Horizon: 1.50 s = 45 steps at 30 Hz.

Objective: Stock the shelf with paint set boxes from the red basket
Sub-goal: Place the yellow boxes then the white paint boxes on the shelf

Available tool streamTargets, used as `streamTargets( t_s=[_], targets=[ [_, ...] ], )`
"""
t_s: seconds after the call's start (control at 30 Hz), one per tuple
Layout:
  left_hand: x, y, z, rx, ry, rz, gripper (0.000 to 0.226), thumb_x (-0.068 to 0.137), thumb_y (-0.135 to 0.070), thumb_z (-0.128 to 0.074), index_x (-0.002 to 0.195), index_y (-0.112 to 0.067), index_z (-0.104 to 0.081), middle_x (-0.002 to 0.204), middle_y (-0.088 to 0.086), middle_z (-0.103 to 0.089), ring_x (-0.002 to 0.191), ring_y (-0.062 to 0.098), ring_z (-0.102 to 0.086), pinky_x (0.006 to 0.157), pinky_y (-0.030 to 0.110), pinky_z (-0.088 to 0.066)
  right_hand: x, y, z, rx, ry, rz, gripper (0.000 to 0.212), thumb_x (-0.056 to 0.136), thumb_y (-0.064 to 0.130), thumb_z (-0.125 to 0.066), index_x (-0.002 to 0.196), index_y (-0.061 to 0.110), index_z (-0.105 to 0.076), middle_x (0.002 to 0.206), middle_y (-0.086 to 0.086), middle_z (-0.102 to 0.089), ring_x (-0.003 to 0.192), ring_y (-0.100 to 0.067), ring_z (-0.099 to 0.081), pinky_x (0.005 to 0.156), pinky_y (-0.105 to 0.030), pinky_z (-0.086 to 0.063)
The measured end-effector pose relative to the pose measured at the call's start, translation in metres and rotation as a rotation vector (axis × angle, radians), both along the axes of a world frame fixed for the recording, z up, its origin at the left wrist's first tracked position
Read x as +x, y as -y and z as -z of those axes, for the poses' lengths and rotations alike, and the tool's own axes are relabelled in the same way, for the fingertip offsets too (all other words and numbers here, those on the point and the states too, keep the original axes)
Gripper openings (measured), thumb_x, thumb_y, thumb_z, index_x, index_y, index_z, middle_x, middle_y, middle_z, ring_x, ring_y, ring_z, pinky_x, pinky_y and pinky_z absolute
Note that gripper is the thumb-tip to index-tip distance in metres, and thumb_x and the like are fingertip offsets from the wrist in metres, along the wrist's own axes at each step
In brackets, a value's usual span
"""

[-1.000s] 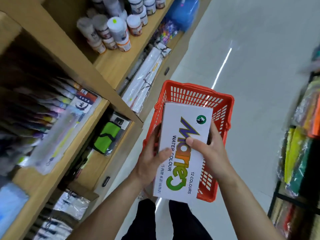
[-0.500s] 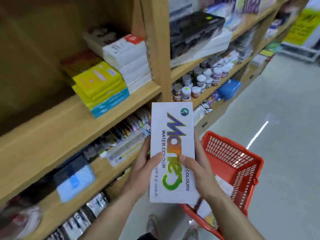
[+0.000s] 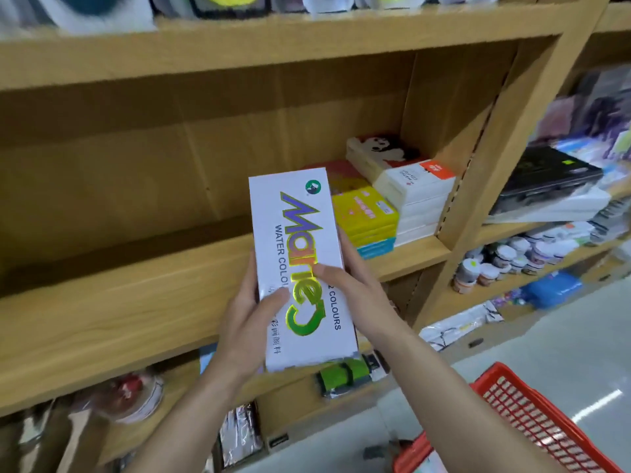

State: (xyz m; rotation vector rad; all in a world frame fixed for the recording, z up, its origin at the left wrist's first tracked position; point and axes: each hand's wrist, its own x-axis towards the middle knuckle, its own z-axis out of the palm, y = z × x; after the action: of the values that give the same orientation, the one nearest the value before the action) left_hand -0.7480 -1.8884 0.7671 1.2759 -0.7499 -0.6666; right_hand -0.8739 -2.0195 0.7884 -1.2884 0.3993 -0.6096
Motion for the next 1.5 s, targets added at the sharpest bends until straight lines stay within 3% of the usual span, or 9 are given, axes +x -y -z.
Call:
streamTargets(
  t_s=[0.1, 0.23, 0.37, 0.5, 0.67, 0.83, 0.97, 1.3, 1.5],
  targets=[
    [0.038, 0.002, 0.006, 0.046, -0.016, -0.071, 0.047, 0.077, -0.039, -0.071, 0.124, -0.041, -0.066, 0.119, 0.001, -0.077, 0.104, 0.028, -0.074, 0.093, 0.051, -0.054, 0.044, 0.006, -0.004, -0.023, -0.114, -0.033, 0.063, 0.081, 0.034, -0.076, 0.14, 0.04, -0.058, 0.126, -0.002, -0.077, 0.108, -0.031, -0.076, 0.089, -0.047, -0.06],
    [0.068, 0.012, 0.012, 0.109, -0.056, -0.097, 0.042, 0.072, -0.044, -0.071, 0.114, -0.046, -0.07, 0.111, -0.003, -0.079, 0.098, 0.023, -0.077, 0.083, 0.043, -0.058, 0.085, 0.028, 0.007, -0.035, -0.24, -0.056, 0.061, 0.075, 0.046, -0.077, 0.134, 0.037, -0.064, 0.116, -0.004, -0.081, 0.103, -0.034, -0.078, 0.097, -0.059, -0.058],
    [0.075, 0.019, 0.01, 0.147, -0.023, -0.042, 0.047, 0.074, -0.047, -0.067, 0.121, -0.05, -0.064, 0.113, -0.013, -0.078, 0.1, 0.012, -0.075, 0.074, 0.02, -0.056, 0.101, 0.043, 0.013, -0.031, -0.351, -0.037, 0.053, 0.088, 0.045, -0.069, 0.137, 0.026, -0.065, 0.118, -0.005, -0.08, 0.112, -0.034, -0.075, 0.106, -0.057, -0.053],
    [0.075, 0.009, 0.014, 0.138, -0.001, 0.044, 0.059, 0.085, -0.044, -0.064, 0.142, -0.04, -0.05, 0.131, -0.014, -0.07, 0.119, 0.009, -0.066, 0.089, 0.024, -0.053, 0.091, 0.041, 0.014, -0.054, -0.281, -0.071, 0.042, 0.097, 0.033, -0.063, 0.139, 0.028, -0.063, 0.121, -0.001, -0.08, 0.11, -0.023, -0.077, 0.097, -0.045, -0.06],
    [0.058, -0.026, 0.028, 0.16, 0.173, 0.115, 0.088, 0.09, -0.048, -0.073, 0.159, -0.043, -0.018, 0.157, -0.018, -0.045, 0.144, 0.009, -0.042, 0.114, 0.045, -0.041, 0.025, -0.001, 0.039, -0.431, -0.196, -0.011, 0.064, 0.098, 0.053, -0.063, 0.156, 0.048, -0.037, 0.15, 0.021, -0.058, 0.14, -0.006, -0.054, 0.104, -0.022, -0.051],
    [0.05, -0.02, 0.028, 0.349, 0.458, 0.0, 0.12, 0.071, -0.037, -0.086, 0.152, -0.062, -0.002, 0.141, -0.037, -0.052, 0.121, -0.011, -0.056, 0.092, 0.037, -0.055, 0.016, -0.003, 0.058, -0.817, -0.344, 0.022, 0.064, 0.099, 0.056, -0.057, 0.156, 0.048, -0.028, 0.155, 0.017, -0.05, 0.138, 0.002, -0.049, 0.102, -0.012, -0.047],
    [0.063, 0.003, 0.03, 0.387, 0.489, -0.041, 0.127, 0.068, -0.024, -0.09, 0.155, -0.057, -0.004, 0.141, -0.03, -0.057, 0.124, 0.002, -0.059, 0.097, 0.034, -0.053, 0.028, 0.01, 0.063, -0.833, -0.491, 0.181, 0.065, 0.1, 0.038, -0.065, 0.157, 0.029, -0.037, 0.151, 0.005, -0.056, 0.132, -0.017, -0.058, 0.095, -0.043, -0.057],
    [0.073, 0.058, 0.028, 0.381, 0.458, -0.08, 0.125, 0.071, -0.015, -0.091, 0.16, -0.04, -0.007, 0.153, -0.009, -0.052, 0.138, 0.012, -0.05, 0.112, 0.045, -0.044, 0.015, 0.017, 0.073, -0.827, -0.609, 0.503, 0.05, 0.095, 0.039, -0.072, 0.136, 0.012, -0.062, 0.128, -0.004, -0.065, 0.113, -0.023, -0.065, 0.088, -0.039, -0.056],
    [0.036, 0.018, 0.014, 0.34, 0.613, -0.259, 0.075, 0.079, -0.045, -0.076, 0.145, -0.037, -0.041, 0.144, -0.016, -0.05, 0.132, 0.011, -0.05, 0.109, 0.04, -0.044, -0.023, 0.016, 0.079, -0.866, -0.576, 0.432, 0.033, 0.095, 0.033, -0.073, 0.12, 0.012, -0.073, 0.119, 0.002, -0.063, 0.105, -0.018, -0.063, 0.086, -0.027, -0.046]
  ],
)
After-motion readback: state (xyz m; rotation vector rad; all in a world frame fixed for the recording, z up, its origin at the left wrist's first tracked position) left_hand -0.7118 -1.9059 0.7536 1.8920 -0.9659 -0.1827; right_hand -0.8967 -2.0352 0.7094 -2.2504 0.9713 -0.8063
